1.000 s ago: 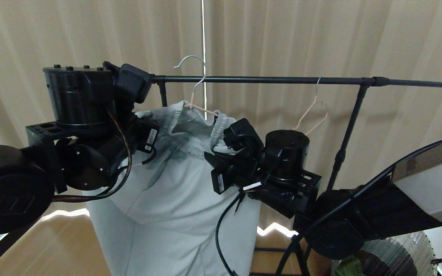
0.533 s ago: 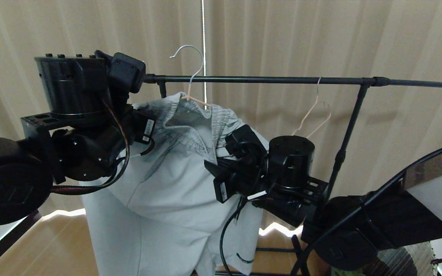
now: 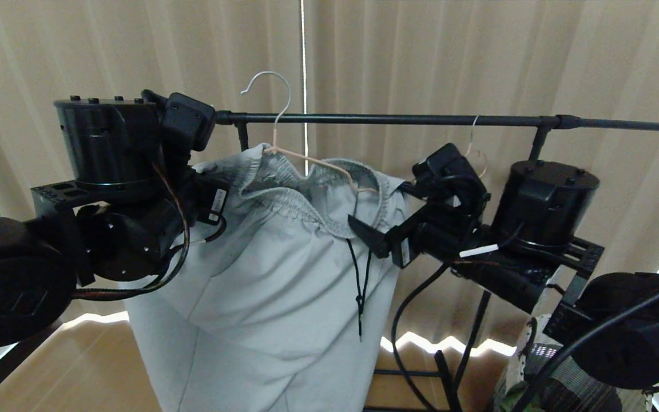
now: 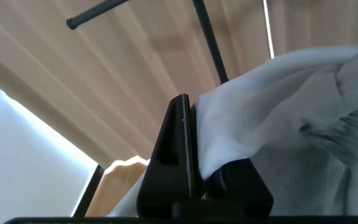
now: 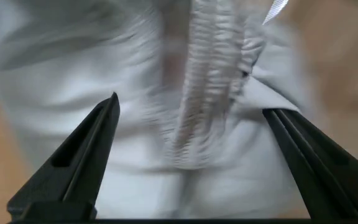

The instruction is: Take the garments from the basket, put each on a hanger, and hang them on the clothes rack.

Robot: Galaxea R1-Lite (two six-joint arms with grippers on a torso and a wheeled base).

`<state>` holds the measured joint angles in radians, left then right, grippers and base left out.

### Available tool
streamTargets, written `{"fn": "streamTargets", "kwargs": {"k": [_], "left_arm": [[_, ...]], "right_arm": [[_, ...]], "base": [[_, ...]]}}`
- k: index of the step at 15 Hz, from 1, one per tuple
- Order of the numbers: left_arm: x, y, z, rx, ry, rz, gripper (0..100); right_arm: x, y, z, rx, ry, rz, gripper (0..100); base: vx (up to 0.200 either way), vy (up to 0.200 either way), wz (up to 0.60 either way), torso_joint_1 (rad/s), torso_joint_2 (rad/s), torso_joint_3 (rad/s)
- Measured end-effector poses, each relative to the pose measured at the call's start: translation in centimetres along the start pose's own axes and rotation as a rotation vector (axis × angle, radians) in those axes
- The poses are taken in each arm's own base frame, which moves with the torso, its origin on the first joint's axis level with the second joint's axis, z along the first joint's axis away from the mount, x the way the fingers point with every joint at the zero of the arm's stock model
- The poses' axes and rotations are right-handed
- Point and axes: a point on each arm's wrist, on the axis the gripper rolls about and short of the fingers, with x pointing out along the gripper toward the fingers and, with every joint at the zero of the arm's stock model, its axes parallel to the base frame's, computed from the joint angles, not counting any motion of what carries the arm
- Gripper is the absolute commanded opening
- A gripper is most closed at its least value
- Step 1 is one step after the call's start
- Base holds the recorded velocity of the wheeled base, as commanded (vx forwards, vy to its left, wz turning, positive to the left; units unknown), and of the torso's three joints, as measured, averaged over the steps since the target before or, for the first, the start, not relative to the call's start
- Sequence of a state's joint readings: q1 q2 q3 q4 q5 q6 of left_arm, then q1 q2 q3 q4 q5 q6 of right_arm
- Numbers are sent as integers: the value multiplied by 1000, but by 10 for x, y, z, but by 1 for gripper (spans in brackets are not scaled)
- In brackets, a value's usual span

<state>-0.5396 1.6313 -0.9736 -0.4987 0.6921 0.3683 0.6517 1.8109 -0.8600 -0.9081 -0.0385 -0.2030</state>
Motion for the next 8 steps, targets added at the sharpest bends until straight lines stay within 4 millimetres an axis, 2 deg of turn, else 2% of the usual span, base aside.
{"fn": "streamTargets", "kwargs": {"k": [4, 8], "left_arm": [[-9, -12, 0, 21, -14, -48, 0], [-19, -25, -3, 48, -20, -95, 0]], "right_arm": [[-3, -13, 12, -67, -37, -40, 100], [9, -16, 19, -195, -63, -56, 100]], "base": [[0, 0, 0, 0, 0, 0], [0, 0, 0, 0, 0, 0]]}}
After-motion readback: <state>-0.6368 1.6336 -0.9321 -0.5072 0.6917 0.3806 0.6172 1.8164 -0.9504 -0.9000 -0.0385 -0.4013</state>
